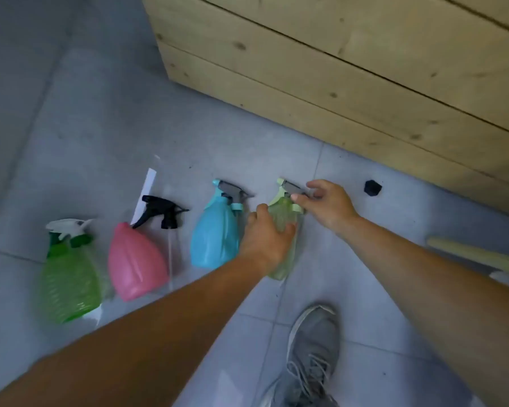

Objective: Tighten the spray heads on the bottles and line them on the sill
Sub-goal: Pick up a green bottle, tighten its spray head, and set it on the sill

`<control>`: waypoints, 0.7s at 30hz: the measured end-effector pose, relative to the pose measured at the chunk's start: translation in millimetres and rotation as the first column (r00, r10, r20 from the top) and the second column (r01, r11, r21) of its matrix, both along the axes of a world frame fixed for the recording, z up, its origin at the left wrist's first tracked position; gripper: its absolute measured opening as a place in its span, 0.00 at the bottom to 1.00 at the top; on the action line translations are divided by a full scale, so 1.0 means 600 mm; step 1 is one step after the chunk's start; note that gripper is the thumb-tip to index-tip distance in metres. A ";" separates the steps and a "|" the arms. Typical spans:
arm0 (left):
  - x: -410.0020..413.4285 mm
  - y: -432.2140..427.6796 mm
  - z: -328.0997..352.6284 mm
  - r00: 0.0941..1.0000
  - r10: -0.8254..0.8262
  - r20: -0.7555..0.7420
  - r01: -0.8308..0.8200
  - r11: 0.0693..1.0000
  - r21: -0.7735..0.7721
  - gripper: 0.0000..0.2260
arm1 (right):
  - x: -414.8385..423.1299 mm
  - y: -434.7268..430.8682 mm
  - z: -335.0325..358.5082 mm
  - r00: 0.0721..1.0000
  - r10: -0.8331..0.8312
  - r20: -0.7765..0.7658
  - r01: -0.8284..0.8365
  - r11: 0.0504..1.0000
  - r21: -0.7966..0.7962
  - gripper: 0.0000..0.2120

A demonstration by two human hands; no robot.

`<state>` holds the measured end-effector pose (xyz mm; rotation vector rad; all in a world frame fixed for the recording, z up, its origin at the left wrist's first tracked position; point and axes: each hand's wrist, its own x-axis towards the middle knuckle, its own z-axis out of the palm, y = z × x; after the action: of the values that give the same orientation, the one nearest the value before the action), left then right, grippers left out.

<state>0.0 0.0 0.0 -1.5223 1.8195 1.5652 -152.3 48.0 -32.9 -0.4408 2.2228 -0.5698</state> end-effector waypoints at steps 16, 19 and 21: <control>-0.012 0.046 -0.034 0.988 0.155 0.019 -0.154 0.985 -0.072 0.23 | -0.022 -0.021 -0.022 0.964 -0.057 0.259 0.068 0.997 -0.035 0.08; -0.010 0.054 -0.020 0.978 0.201 -0.062 -0.205 0.977 -0.058 0.22 | -0.034 -0.024 -0.001 0.937 -0.045 0.347 0.061 0.997 -0.036 0.08; -0.011 0.055 -0.001 0.970 0.211 -0.117 -0.217 0.975 -0.038 0.22 | -0.045 -0.026 0.019 0.931 -0.019 0.365 0.034 0.999 -0.034 0.14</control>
<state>-6.7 33.2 -0.7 -1.7372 1.8175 1.7464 -179.1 32.1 -21.4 -0.2970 1.8649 -0.6546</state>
